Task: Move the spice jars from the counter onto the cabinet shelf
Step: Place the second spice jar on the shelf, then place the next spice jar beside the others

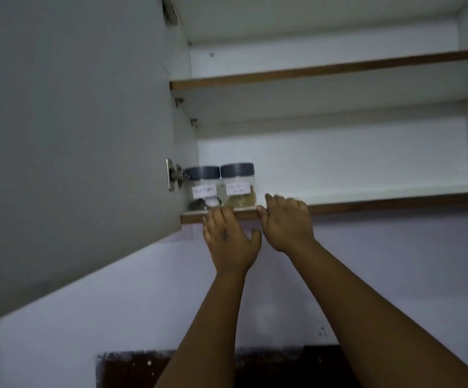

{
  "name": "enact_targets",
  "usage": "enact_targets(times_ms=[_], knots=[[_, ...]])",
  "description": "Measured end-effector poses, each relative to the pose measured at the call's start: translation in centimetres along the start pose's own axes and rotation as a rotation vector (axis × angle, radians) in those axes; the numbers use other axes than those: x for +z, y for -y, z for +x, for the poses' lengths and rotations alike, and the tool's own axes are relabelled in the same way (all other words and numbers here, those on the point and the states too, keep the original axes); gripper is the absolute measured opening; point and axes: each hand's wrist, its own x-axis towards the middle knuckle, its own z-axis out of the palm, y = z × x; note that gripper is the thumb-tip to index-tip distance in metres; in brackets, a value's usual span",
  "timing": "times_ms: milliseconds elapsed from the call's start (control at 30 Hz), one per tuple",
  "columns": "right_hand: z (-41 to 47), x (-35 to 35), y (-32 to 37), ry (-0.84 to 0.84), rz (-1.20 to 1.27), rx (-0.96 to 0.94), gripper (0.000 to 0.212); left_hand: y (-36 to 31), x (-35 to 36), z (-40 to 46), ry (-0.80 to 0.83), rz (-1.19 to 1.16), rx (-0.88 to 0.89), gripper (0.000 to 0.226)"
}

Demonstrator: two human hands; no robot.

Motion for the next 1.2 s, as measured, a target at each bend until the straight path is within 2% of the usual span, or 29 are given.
enact_targets(times_ms=[67,133,233,400,500,600,700,767,867,1000,1133,1167,1200], knots=[[-2.1,0.6,-0.2,-0.078,0.054,-0.052,0.053,-0.5,-0.2,-0.7,0.025,-0.021,-0.002,0.072],[-4.6,1.2,-0.6,-0.115,0.193,-0.081,0.063,-0.7,-0.6,-2.2,0.092,-0.073,-0.015,0.082],[-9.2,2.6,-2.1,-0.077,0.367,-0.015,0.066,-0.8,-0.8,-6.8,0.254,-0.166,-0.111,0.089],[-20.4,5.7,-6.3,0.217,0.508,0.318,0.070,0.5,-0.4,-21.3,0.577,-0.177,-0.338,0.095],[-27.7,6.6,-9.1,0.364,0.467,0.371,0.073,0.1,-1.1,-30.0,0.731,-0.232,-0.467,0.092],[-34.6,6.6,-11.0,0.507,0.377,0.421,0.075,-1.4,-3.1,-37.5,0.849,-0.239,-0.504,0.090],[-40.7,7.7,-12.1,0.780,0.275,0.485,0.087,-2.7,-4.6,-43.4,0.993,-0.222,-0.548,0.077],[-44.1,9.0,-12.8,0.993,0.247,0.450,0.104,-3.1,-4.8,-46.2,1.043,-0.152,-0.523,0.069],[-47.9,9.8,-13.3,1.227,0.255,0.418,0.110,-3.6,-5.0,-48.3,1.073,-0.074,-0.534,0.065],[-49.9,9.9,-13.9,1.148,0.323,0.426,0.092,-4.1,-5.3,-48.7,1.064,-0.074,-0.579,0.061],[-48.0,8.9,-15.8,1.078,0.375,0.491,0.083,-3.9,-6.4,-49.1,1.175,-0.256,-0.686,0.050],[-47.0,8.3,-16.3,1.031,0.402,0.475,0.083,-4.0,-6.8,-49.1,1.224,-0.309,-0.696,0.053],[-45.7,7.5,-16.8,0.994,0.437,0.480,0.082,-4.2,-7.0,-49.0,1.263,-0.344,-0.688,0.064]])
